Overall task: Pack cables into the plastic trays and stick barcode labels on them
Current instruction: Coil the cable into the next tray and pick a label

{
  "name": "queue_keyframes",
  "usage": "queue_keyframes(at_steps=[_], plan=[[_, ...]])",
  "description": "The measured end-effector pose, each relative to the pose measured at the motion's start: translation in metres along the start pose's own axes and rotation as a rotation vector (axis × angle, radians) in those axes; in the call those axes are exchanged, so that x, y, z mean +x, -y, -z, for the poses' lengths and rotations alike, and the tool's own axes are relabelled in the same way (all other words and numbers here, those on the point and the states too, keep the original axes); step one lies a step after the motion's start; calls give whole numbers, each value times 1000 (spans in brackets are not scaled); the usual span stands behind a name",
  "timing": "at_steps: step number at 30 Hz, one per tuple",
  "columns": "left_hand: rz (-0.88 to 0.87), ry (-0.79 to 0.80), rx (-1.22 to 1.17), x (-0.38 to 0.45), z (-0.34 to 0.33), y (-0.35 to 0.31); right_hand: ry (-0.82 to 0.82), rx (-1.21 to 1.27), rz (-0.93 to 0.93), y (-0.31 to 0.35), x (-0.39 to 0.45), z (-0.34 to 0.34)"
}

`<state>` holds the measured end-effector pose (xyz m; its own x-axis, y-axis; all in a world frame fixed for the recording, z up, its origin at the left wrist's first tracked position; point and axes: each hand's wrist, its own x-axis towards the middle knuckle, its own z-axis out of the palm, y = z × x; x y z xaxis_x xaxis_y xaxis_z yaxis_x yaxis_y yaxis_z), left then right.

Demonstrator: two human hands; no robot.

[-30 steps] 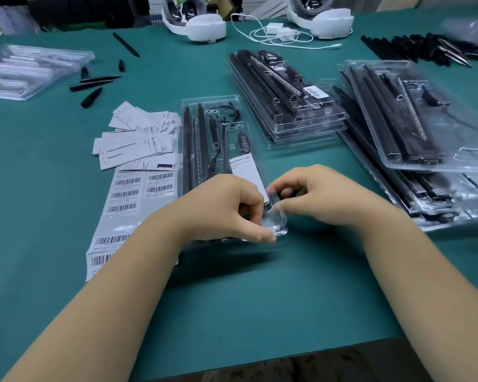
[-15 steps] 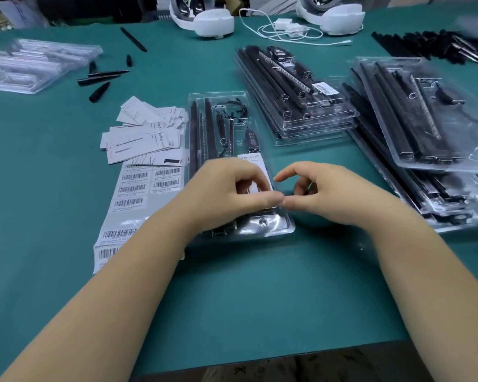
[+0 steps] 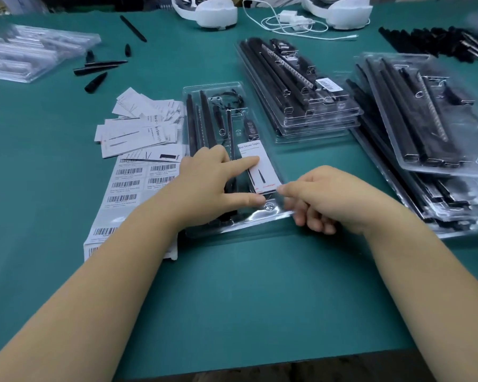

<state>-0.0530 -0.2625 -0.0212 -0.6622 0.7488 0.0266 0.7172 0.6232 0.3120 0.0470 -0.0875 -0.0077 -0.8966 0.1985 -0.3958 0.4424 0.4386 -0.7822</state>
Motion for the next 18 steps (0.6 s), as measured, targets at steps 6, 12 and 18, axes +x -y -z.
queue_keyframes(at_steps=[6, 12, 18], plan=[[-20, -78, -17, 2, -4, 0, 110, 136, -44, 7, 2, 0], [-25, -152, -121, 2, -3, -1, 161, 295, -45, 8, 3, 1], [1, -175, -426, 5, -1, 7, 78, 332, -46, 5, 2, -8]])
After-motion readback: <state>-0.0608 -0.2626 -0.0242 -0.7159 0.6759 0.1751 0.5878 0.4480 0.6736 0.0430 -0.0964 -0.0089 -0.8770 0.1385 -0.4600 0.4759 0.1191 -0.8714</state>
